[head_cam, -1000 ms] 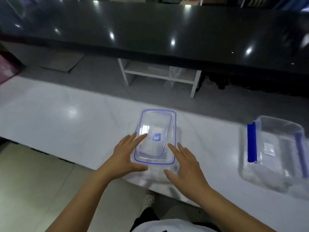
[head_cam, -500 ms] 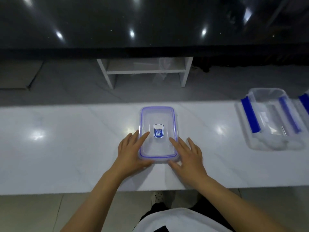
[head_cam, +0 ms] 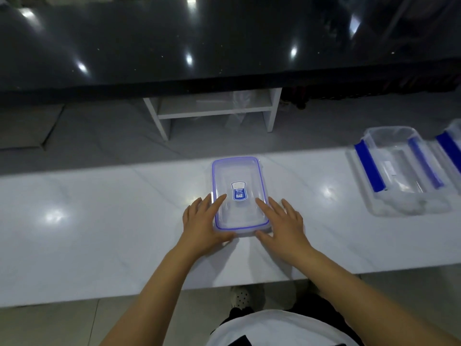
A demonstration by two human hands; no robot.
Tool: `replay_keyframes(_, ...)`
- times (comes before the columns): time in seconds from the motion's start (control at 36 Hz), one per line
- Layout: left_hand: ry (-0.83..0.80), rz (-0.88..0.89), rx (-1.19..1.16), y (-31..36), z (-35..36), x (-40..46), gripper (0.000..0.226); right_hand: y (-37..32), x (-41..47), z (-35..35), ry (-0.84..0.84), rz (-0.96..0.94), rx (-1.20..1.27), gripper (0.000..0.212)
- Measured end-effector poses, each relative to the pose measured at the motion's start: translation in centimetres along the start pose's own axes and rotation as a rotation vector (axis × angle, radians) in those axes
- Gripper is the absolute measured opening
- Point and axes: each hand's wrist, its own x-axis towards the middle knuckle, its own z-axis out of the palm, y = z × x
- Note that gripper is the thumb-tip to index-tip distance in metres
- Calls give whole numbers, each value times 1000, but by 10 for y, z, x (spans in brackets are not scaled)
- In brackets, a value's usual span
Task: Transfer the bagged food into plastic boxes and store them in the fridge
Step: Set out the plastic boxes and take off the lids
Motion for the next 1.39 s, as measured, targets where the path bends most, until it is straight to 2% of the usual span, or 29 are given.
replay_keyframes(0.28, -31, 9, 0, 14, -10, 40, 104, 1, 29, -32, -15, 69, -81, 76)
replay_keyframes(0.44, -49, -55, -44, 17, -8, 38, 110, 3, 27, -40, -85, 64, -46, 85)
replay_keyframes(0.58, 34, -56, -144, 33, -17, 18, 104, 12, 2, -61, -1, 70, 51, 82)
replay_keyframes(0.69, 136, 22, -170, 80, -7, -10, 100, 40, -46, -87, 97, 109, 114, 78)
replay_keyframes(0.78, 149, 114, -182, 128, 16, -33, 103, 69, -88, -105, 145, 169, 156, 77)
replay_keyframes(0.94, 46, 201, -52, 231, 86, -57, 87, 129, -150, -142, 246, 250, 182, 84)
replay_keyframes(1.11, -61, 298, 69, 316, 140, -72, 84, 217, -223, -177, 380, 339, 273, 75)
replay_keyframes(1.39, -174, 498, 98, 423, 227, -88, 86, 353, -337, -201, 497, 561, 435, 68)
